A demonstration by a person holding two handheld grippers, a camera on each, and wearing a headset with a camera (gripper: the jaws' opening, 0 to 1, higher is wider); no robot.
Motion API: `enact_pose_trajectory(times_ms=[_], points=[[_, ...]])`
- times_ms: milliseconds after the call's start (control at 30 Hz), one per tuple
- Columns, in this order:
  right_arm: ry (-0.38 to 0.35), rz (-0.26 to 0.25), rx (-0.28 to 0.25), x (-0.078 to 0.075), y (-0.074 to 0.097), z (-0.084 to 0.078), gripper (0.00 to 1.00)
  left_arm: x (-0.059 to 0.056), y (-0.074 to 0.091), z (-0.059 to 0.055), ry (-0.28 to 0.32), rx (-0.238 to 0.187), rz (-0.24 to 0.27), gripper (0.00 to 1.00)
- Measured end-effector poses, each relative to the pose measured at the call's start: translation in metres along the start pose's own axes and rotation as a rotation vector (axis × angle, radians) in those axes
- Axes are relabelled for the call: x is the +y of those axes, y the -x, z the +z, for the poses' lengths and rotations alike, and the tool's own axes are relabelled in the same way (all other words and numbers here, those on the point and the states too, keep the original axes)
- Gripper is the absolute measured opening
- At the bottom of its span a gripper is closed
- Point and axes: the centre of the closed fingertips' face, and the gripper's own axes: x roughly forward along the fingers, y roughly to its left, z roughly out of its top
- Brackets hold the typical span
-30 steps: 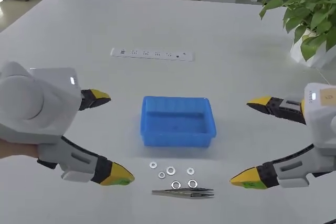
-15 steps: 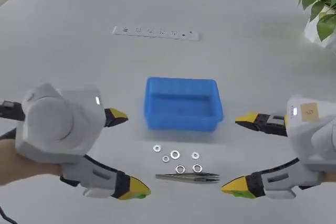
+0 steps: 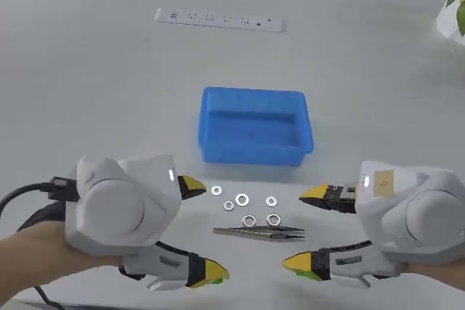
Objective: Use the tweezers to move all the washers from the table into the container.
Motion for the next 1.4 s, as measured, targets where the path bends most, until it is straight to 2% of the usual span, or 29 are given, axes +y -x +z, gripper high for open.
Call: enact_pose_trajectory(times_ms=[167,400,533,667,833,967,1033,1133,1267,1333,1400], points=[[0.008,0.023,0.070,0.003,-0.011,-0.008,0.43,0.004,-0.009,-0.003,0.015,0.007,-0.009,0.62],[0.016,0.028,0.108,0.001,-0.016,-0.011,0.38,0.003,-0.018,-0.005,0.010,0.025,-0.030,0.55],[0.013,0.040,0.110,0.004,-0.016,-0.012,0.34,-0.002,-0.021,-0.006,0.003,0.036,-0.063,0.45],[0.037,0.038,0.120,0.005,-0.017,-0.012,0.26,-0.003,-0.024,-0.007,-0.006,0.041,-0.075,0.40],[0.038,0.032,0.116,0.006,-0.019,-0.010,0.22,-0.004,-0.028,-0.006,-0.015,0.051,-0.082,0.36],[0.048,0.037,0.117,0.009,-0.021,-0.008,0.20,-0.002,-0.031,-0.005,-0.104,0.072,-0.067,0.29],[0.053,0.035,0.118,0.010,-0.022,-0.007,0.20,-0.005,-0.032,-0.005,-0.098,0.076,-0.087,0.28],[0.056,0.031,0.119,0.011,-0.023,-0.006,0.17,-0.011,-0.034,-0.002,-0.127,0.076,-0.112,0.25],[0.077,0.036,0.127,0.013,-0.024,-0.005,0.13,-0.012,-0.037,-0.001,-0.145,0.087,-0.110,0.21],[0.082,0.039,0.135,0.013,-0.024,-0.004,0.13,-0.013,-0.038,0.000,-0.155,0.089,-0.110,0.14],[0.092,0.051,0.147,0.014,-0.025,-0.004,0.13,-0.017,-0.039,0.000,-0.194,0.096,-0.136,0.09]])
